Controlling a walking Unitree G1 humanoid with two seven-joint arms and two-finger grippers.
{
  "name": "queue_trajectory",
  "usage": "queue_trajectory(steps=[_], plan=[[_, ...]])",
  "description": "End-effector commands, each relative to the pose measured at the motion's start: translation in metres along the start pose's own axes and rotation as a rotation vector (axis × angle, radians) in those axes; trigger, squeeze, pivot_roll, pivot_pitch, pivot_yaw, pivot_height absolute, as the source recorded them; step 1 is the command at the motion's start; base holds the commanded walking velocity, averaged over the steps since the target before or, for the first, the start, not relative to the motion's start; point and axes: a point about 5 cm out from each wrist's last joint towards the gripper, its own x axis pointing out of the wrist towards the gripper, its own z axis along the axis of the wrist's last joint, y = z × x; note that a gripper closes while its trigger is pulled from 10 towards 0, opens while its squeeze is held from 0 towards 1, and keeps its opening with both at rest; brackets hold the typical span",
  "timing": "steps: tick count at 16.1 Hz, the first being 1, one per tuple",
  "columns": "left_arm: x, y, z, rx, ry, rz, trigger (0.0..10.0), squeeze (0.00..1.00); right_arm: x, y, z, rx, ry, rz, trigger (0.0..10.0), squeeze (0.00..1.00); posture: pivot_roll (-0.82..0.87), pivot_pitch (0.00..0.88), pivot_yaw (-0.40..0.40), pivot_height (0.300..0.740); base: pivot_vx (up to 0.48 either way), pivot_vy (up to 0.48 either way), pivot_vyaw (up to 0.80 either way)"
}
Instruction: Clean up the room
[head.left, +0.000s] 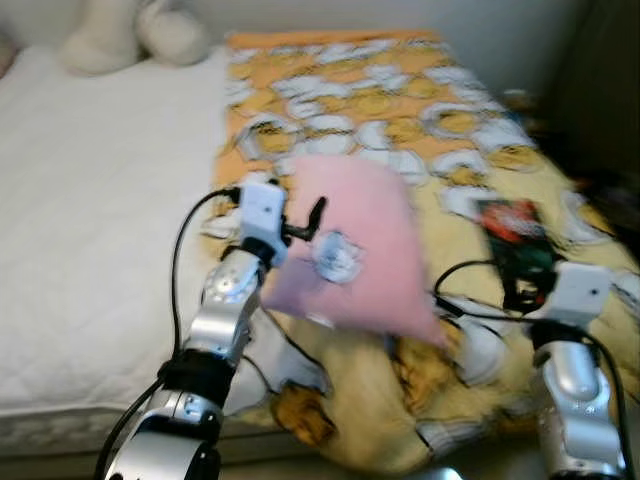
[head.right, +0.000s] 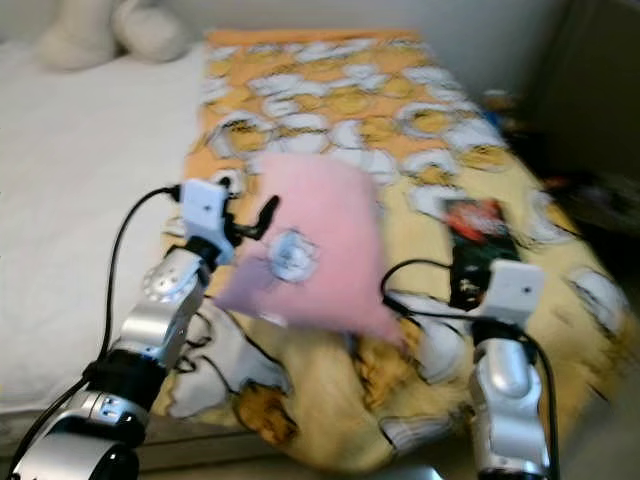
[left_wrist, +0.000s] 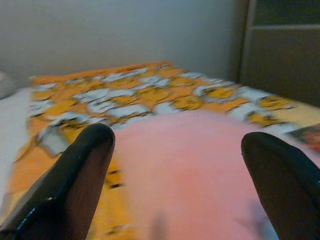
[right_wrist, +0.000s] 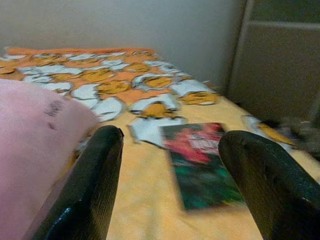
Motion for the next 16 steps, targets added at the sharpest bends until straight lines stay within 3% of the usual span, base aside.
queue_trajectory(steps=[1, 4, 7, 10, 11, 16], plan=[[0.008, 0.009, 0.008, 0.016, 0.016, 0.020, 10.0, 0.00, 0.008, 0.007, 0.018, 0.048, -0.045, 0.036, 10.0, 0.00, -0.02, 0.000, 0.031, 0.736, 0.000, 0.000, 0.00], [0.027, 0.022, 0.030, 0.000, 0.015, 0.026, 10.0, 0.00, 0.028, 0.006, 0.050, 0.153, -0.100, 0.059, 10.0, 0.00, -0.02, 0.000, 0.041, 0.736, 0.000, 0.000, 0.00], [0.043, 0.044, 0.048, -0.183, 0.082, 0.059, 10.0, 0.00, 0.049, 0.005, 0.067, 0.329, -0.100, 0.074, 10.0, 0.00, -0.01, 0.006, 0.050, 0.736, 0.000, 0.000, 0.00], [0.049, 0.058, 0.050, -0.313, 0.177, 0.079, 10.0, 0.00, 0.056, 0.004, 0.058, 0.513, -0.020, 0.061, 10.0, 0.00, 0.01, 0.032, 0.064, 0.736, 0.000, 0.000, 0.00], [0.050, 0.059, 0.050, -0.388, 0.205, 0.057, 10.0, 0.00, 0.056, -0.001, 0.052, 0.569, 0.008, 0.040, 10.0, 0.00, 0.01, 0.044, 0.074, 0.736, 0.000, 0.000, 0.00], [0.047, 0.064, 0.048, -0.581, 0.255, -0.008, 10.0, 0.00, 0.043, -0.032, 0.031, 0.763, 0.082, -0.070, 10.0, 0.00, 0.01, 0.123, 0.092, 0.736, 0.000, 0.000, 0.00]])
